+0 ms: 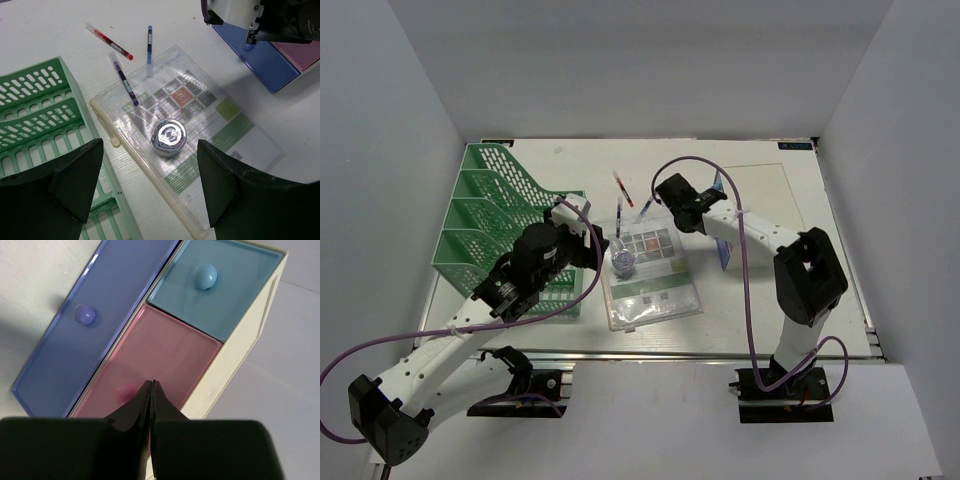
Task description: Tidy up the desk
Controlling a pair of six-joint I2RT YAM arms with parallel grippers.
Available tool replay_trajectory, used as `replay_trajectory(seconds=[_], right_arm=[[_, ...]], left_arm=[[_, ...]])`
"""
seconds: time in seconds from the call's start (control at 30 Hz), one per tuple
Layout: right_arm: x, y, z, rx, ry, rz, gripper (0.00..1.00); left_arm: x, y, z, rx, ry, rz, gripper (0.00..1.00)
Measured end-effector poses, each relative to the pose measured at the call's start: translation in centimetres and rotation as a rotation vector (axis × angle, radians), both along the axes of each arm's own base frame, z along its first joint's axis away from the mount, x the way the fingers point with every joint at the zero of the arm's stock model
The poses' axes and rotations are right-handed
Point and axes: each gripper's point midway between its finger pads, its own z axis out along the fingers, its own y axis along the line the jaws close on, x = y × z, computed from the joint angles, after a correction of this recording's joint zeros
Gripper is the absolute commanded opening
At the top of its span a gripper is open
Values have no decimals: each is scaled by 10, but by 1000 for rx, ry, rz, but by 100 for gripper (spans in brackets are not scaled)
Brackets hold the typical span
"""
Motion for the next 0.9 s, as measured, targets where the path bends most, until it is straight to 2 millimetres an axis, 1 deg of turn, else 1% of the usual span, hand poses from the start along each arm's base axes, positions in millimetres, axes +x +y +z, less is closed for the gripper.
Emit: replay_trajectory(seconds=[0.13,0.17,0.2,0.27,0.3,0.37,0.4,0.47,0.57,0.6,0.63,0.67,0.7,0.73,0.77,0.83,0.87,0.9], right_arm=[[-1,-7,-2,-9,13,-15,0],[-1,-8,-3,-7,19,-18,2],[-2,-9,-5,-2,28,-21,9],[-7,-7,-9,29,67,-18,17],[-8,-2,-10,68,92,-8,22],[-11,17,-9,195,150,31,29],[-13,29,-4,271,170,57,34],[-17,56,15,436,194,125,35],[-27,88,60,664,189,237,34],[-30,95,75,730,179,269,21],[-34,99,89,790,169,298,0],[-37,99,101,844,157,318,0],[-38,97,111,900,137,327,0],[-38,93,117,953,120,330,0],[-40,87,118,997,111,328,0],[-46,68,110,1070,111,293,0],[-46,58,105,1107,105,266,7],[-46,47,97,1145,103,229,38]], left_arm=[[0,0,0,0,0,0,85],[0,0,0,0,0,0,85],[0,0,0,0,0,-1,85],[0,-1,0,-1,1,-5,85],[-1,-1,0,-2,1,-8,85],[-1,-2,-1,-2,1,-13,85],[-1,-3,-2,-2,2,-19,85],[-3,-6,-4,-5,3,-37,85],[-5,-12,-8,-15,0,-75,83],[-6,-16,-10,-24,0,-97,81],[-7,-21,-13,-33,3,-119,70],[-8,-25,-16,-45,13,-137,58],[-8,-33,-20,-57,25,-163,42],[-7,-40,-22,-78,35,-184,11],[-5,-49,-26,-98,55,-203,0],[3,-69,-38,-123,105,-246,0],[7,-79,-43,-136,133,-263,0],[12,-90,-47,-150,161,-279,0]])
